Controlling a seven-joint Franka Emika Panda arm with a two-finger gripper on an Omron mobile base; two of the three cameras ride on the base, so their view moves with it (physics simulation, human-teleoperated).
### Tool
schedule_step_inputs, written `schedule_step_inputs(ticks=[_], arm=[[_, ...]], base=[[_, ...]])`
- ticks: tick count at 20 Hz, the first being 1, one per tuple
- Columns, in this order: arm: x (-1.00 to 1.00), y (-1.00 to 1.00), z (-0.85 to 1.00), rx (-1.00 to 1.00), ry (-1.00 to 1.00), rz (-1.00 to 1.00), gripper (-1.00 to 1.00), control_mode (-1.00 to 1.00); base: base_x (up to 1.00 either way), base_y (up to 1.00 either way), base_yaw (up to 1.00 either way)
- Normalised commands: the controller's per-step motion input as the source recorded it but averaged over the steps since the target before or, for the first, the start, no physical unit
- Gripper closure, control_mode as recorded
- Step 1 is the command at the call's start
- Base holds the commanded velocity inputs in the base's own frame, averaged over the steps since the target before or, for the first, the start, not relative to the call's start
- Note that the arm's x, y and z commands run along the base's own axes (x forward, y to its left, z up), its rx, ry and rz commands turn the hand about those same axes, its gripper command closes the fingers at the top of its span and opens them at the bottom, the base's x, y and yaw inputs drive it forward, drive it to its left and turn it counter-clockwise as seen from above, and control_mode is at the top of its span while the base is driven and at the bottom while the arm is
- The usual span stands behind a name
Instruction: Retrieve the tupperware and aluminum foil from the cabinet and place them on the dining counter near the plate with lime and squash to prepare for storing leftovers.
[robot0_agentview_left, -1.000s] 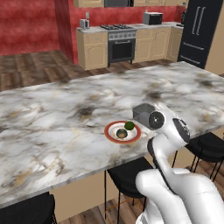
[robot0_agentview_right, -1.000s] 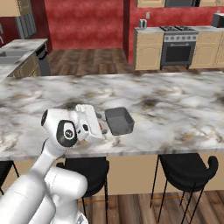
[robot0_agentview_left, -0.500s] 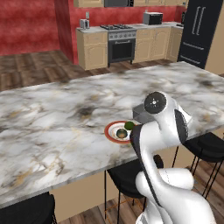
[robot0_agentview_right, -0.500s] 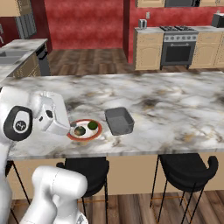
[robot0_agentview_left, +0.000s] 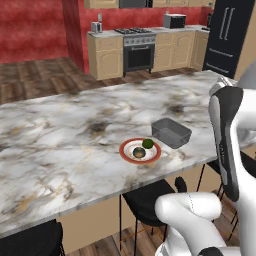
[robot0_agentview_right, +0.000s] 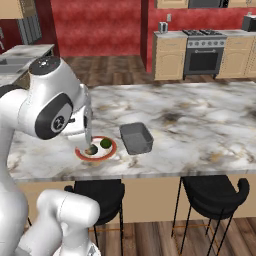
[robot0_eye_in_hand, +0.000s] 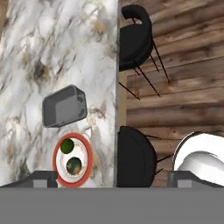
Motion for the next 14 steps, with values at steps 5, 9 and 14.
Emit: schedule_step_inputs(ticks=[5,9,14], arm=[[-0.02,0.11,-0.11,0.25,0.00,-0.01,-1.00,-1.00],[0.00,0.64,0.00,-0.09,0.04,-0.02,-1.00,-1.00],[0.00,0.83,0.00,-0.22,0.05,-0.06,-1.00,-1.00]], base=[[0.00,0.00,0.00],[0.00,0.00,0.00],[0.00,0.00,0.00]])
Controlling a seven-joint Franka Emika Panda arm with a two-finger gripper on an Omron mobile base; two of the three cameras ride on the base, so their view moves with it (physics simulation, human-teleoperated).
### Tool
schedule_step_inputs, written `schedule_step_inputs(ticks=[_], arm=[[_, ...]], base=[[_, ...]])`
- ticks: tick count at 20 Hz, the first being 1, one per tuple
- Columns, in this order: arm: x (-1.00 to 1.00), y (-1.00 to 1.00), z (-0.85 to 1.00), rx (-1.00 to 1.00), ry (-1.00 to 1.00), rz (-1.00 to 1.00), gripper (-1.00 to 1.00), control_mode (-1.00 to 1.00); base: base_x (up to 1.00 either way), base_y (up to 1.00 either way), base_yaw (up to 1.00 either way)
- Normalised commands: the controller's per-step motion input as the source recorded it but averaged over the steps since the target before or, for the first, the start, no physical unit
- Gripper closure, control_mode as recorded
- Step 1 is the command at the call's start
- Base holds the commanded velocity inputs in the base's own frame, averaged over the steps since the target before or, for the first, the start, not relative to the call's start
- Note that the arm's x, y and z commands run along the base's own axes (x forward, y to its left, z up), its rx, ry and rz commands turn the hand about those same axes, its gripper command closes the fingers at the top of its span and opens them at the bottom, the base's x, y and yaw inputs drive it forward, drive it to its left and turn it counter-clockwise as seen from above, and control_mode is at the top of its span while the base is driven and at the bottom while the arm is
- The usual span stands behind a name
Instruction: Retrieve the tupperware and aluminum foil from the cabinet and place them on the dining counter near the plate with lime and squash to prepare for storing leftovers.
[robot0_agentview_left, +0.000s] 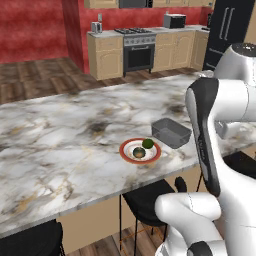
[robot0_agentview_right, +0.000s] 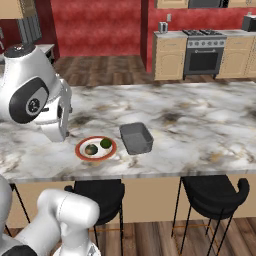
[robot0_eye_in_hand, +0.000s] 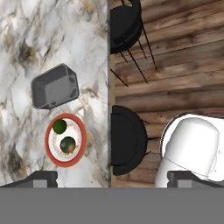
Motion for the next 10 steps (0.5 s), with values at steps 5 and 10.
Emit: schedule_step_inputs(ticks=[5,10], arm=[[0.00,0.16,0.00,-0.05,0.00,-0.02,-1.00,1.00],[0.00,0.00,0.00,0.00,0.00,0.00,-1.00,1.00]], base=[[0.00,0.01,0.00],[-0.63,-0.68,-0.18]])
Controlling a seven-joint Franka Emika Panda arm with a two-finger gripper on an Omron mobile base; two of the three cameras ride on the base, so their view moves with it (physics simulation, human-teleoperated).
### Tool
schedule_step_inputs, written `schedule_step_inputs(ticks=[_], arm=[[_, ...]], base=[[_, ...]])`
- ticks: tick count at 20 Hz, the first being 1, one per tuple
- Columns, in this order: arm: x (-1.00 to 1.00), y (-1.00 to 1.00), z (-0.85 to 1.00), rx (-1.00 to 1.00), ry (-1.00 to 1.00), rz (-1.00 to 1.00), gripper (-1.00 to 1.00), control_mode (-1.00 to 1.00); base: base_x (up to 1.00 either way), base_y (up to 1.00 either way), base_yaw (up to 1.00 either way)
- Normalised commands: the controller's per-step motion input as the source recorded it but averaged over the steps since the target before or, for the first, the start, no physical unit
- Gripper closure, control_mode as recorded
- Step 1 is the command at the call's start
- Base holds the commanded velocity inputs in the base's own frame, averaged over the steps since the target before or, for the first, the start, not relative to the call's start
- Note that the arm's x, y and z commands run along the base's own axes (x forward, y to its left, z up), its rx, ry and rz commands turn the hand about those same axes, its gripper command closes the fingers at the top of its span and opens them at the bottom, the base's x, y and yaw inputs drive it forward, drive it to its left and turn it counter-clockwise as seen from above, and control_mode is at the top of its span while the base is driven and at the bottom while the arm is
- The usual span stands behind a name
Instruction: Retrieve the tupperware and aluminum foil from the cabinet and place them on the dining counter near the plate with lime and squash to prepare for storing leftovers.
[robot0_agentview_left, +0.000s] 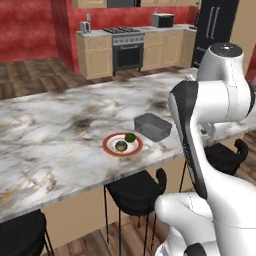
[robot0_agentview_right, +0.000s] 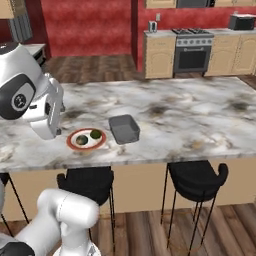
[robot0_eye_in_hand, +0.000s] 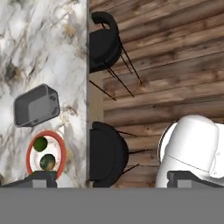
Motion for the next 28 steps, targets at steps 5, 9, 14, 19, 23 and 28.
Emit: schedule_step_inputs(ticks=[5,9,14,19,23,28], arm=[[0.00,0.00,0.00,0.00,0.00,0.00,-1.00,1.00],[0.00,0.00,0.00,0.00,0.00,0.00,-1.00,1.00],[0.00,0.00,0.00,0.00,0.00,0.00,-1.00,1.00],[0.00,0.00,0.00,0.00,0.00,0.00,-1.00,1.00],[0.00,0.00,0.00,0.00,0.00,0.00,-1.00,1.00],[0.00,0.00,0.00,0.00,0.00,0.00,-1.00,1.00]], base=[[-0.31,-1.00,-0.34],[0.30,-1.00,-0.33],[0.82,-1.00,-0.20],[0.88,-1.00,-0.13],[0.82,-1.00,-0.04],[0.89,-1.00,0.00]])
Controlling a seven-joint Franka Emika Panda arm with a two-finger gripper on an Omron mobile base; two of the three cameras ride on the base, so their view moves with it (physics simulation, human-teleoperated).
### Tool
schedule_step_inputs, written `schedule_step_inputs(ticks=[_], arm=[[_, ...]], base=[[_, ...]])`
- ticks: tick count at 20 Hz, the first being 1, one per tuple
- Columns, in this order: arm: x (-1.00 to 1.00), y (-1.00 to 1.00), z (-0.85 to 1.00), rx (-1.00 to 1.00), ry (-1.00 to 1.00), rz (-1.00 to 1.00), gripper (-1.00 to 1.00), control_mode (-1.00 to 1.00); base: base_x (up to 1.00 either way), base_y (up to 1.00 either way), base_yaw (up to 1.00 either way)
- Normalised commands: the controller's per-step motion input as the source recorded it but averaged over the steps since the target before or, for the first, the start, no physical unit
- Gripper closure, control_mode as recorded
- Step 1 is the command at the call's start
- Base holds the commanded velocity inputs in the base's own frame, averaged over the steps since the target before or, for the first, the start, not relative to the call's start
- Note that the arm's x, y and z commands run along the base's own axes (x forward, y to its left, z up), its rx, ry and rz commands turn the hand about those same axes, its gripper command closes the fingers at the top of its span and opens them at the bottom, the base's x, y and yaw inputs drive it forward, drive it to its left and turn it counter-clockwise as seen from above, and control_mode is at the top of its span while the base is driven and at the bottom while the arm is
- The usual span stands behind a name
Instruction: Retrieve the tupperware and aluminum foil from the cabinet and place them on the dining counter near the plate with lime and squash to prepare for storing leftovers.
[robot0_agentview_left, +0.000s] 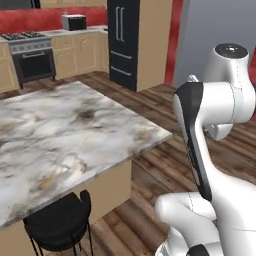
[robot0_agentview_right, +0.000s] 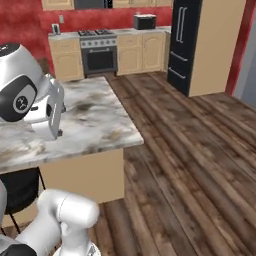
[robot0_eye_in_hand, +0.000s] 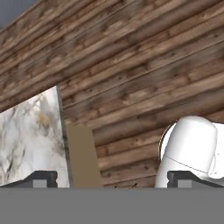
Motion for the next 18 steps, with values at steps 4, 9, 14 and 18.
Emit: schedule_step_inputs(ticks=[4,9,14,18], arm=[[0.00,0.00,0.00,0.00,0.00,0.00,-1.00,1.00],[0.00,0.00,0.00,0.00,0.00,0.00,-1.00,1.00],[0.00,0.00,0.00,0.00,0.00,0.00,-1.00,1.00],[0.00,0.00,0.00,0.00,0.00,0.00,-1.00,1.00]], base=[[0.97,-1.00,0.00],[1.00,-1.00,0.02],[1.00,-1.00,0.17],[1.00,-1.00,0.23]])
